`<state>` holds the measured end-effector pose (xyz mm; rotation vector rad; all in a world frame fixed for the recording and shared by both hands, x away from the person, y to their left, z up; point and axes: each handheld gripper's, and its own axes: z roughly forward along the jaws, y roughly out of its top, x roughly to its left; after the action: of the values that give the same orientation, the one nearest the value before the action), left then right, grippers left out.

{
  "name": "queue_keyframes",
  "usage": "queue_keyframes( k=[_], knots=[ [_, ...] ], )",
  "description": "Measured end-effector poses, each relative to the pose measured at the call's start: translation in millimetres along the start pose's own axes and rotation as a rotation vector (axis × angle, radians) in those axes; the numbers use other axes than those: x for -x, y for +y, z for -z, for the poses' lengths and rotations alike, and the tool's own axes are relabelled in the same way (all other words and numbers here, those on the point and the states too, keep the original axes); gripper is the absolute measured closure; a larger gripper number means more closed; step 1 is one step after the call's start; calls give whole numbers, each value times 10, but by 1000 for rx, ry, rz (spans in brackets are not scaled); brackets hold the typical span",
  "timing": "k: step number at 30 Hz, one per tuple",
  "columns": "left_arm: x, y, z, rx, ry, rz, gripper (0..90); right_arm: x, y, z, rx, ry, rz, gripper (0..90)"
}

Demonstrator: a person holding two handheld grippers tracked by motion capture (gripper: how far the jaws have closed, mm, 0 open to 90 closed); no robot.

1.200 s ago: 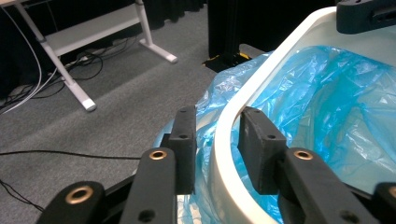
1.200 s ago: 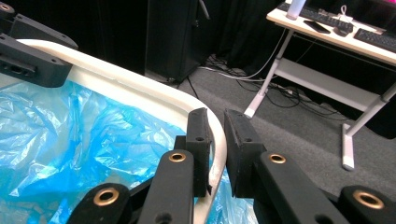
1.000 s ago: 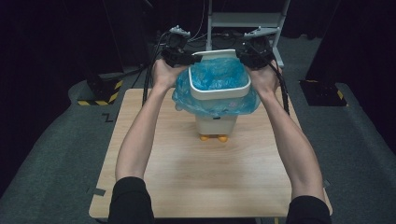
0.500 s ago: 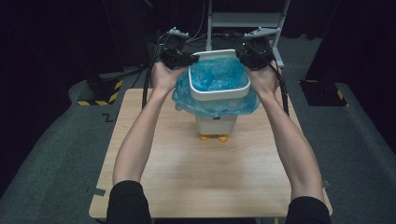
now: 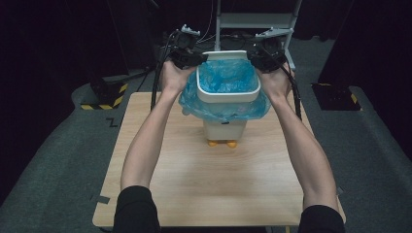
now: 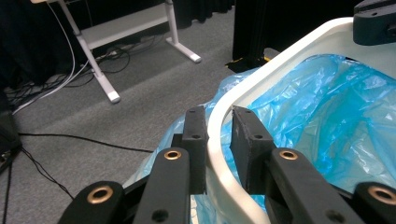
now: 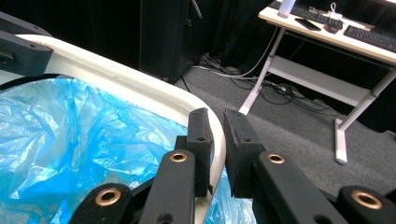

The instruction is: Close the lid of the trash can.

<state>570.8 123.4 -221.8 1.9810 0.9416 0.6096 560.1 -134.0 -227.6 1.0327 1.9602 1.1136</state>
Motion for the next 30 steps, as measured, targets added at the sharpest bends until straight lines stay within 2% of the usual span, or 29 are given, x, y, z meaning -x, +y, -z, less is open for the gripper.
queue_keyframes(
  k=[7, 17, 21, 30],
  knots=[
    [-50, -10, -91, -15, -25, 14, 761, 18, -3, -40, -32, -6, -11, 818],
    [-53, -16, -119, -8, -21, 10, 760, 22, -37, -69, -31, -12, -2, 818],
    [-37, -11, -110, -4, -8, -10, 762, 16, -37, -69, -21, -23, 5, 819],
    [-65, -43, -172, -21, -18, 3, 764, 16, -50, -126, -48, -20, -2, 819]
  ],
)
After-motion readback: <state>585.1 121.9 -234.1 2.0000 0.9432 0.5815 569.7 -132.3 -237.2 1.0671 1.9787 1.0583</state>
